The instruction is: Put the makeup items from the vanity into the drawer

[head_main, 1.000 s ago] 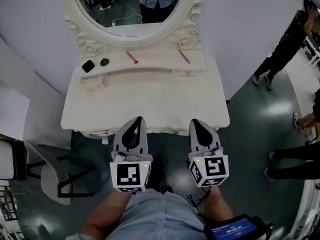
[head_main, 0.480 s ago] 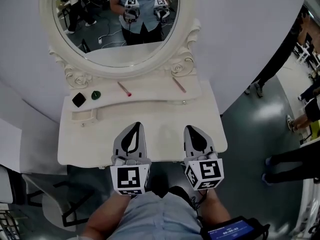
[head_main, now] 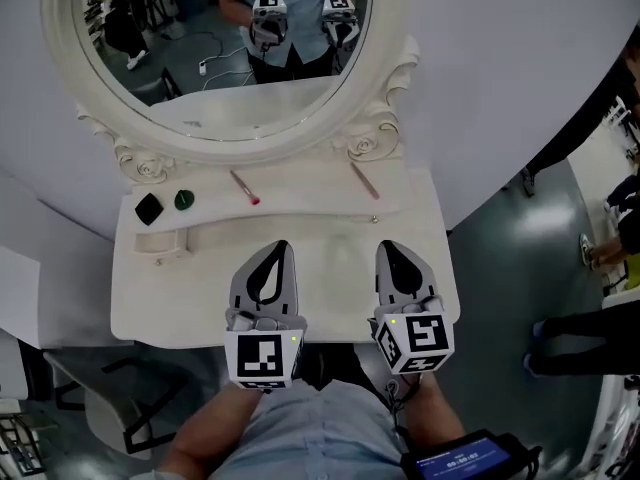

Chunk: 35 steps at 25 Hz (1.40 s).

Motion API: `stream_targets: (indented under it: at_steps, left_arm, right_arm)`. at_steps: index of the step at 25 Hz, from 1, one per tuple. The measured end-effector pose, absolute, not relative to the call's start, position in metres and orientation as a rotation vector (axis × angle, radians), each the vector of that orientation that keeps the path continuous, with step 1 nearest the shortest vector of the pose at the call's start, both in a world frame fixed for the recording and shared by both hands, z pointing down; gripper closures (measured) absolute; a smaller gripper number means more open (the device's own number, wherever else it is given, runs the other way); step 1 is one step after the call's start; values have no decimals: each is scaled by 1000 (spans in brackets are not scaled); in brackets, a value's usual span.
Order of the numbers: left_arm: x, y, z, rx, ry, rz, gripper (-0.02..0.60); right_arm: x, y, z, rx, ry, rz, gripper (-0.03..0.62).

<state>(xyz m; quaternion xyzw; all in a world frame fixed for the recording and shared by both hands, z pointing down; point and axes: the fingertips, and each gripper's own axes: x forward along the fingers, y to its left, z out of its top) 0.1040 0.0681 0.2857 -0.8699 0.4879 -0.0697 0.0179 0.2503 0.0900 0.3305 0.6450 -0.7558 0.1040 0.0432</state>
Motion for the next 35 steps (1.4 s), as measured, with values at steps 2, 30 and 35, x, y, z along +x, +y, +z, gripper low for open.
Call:
stream_targets:
  at_steps: [2, 30, 35]
  left_arm:
    - [112, 51, 287, -2716, 1567, -163, 583]
    - [153, -90, 378, -2764, 1870, -360, 583]
    - [151, -88, 378, -2756, 1899, -374, 583]
  right_arm:
    - [254, 73, 337, 1938, -2321, 334, 592]
    - [283, -80, 461, 1423, -2110, 621, 508]
    - [282, -80, 468, 1358, -2038, 653, 536]
